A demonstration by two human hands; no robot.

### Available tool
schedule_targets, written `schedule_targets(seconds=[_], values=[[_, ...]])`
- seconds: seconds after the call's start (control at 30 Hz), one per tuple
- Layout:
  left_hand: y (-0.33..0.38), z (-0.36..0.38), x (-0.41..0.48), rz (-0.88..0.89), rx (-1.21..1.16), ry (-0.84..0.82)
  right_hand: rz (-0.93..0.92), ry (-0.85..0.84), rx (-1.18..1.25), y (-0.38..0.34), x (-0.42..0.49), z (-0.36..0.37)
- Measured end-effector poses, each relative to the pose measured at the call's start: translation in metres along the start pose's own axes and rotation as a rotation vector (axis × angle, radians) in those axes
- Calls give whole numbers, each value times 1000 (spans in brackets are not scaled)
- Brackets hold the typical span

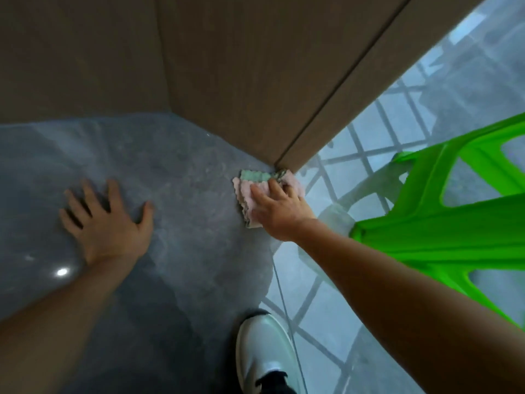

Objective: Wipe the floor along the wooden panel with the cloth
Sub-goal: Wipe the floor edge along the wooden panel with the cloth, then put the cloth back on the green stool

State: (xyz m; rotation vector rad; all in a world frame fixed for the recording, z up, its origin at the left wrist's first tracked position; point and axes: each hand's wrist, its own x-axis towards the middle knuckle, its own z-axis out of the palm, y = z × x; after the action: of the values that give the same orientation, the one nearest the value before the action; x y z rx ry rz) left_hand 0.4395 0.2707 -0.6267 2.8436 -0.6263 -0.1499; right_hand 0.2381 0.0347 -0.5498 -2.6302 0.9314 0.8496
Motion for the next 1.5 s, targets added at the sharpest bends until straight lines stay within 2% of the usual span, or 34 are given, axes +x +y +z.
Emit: schedule_targets(seconds=[0.03, 0.1, 0.17, 0.2, 0.27, 0.3, 0.37, 0.43, 0.53, 0.6, 0.67, 0.8, 1.0, 1.13, 1.23, 1.33, 1.5], values=[[0, 1, 0, -1, -3, -1, 1, 32, 80, 4, -3, -2], [0, 1, -1, 10, 0, 19, 55, 283, 224, 15, -11, -4], [3, -2, -1, -22, -7, 29, 241, 557, 333, 24, -16, -1], [11, -6, -1, -77, -35, 27, 357, 589, 447, 26, -17, 2], [51, -16, -1, -150, -141, 7, 551, 472, 733, 30, -12, 5], [79, -19, -4, -119, -178, -39, 601, 388, 854, 31, -8, 4], [139, -20, -27, 31, -196, -196, 623, 283, 1035, 31, -2, 1], [189, -14, -53, 68, -198, -358, 620, 243, 1220, 31, -3, 1], [213, -12, -70, -40, -320, -555, 512, 97, 1612, 25, -20, -4], [203, -27, -83, -222, -687, -726, 443, 20, 1775, 24, -47, -10], [187, -62, -108, -459, -1038, -831, 447, 22, 1856, 24, -84, -20], [174, -176, -160, -592, -1327, -878, 421, -36, 2025, 30, -199, -68], [240, -364, -232, -488, -1339, -1043, 455, -146, 2051, 79, -397, -178], [318, -456, -265, -370, -1261, -1101, 476, -82, 2030, 138, -490, -248], [391, -481, -274, -223, -1234, -1106, 546, 18, 2014, 198, -520, -274], [462, -475, -280, -108, -1192, -1036, 605, 88, 1979, 256, -530, -278], [551, -436, -294, -75, -1122, -1022, 681, 172, 2089, 324, -526, -255]])
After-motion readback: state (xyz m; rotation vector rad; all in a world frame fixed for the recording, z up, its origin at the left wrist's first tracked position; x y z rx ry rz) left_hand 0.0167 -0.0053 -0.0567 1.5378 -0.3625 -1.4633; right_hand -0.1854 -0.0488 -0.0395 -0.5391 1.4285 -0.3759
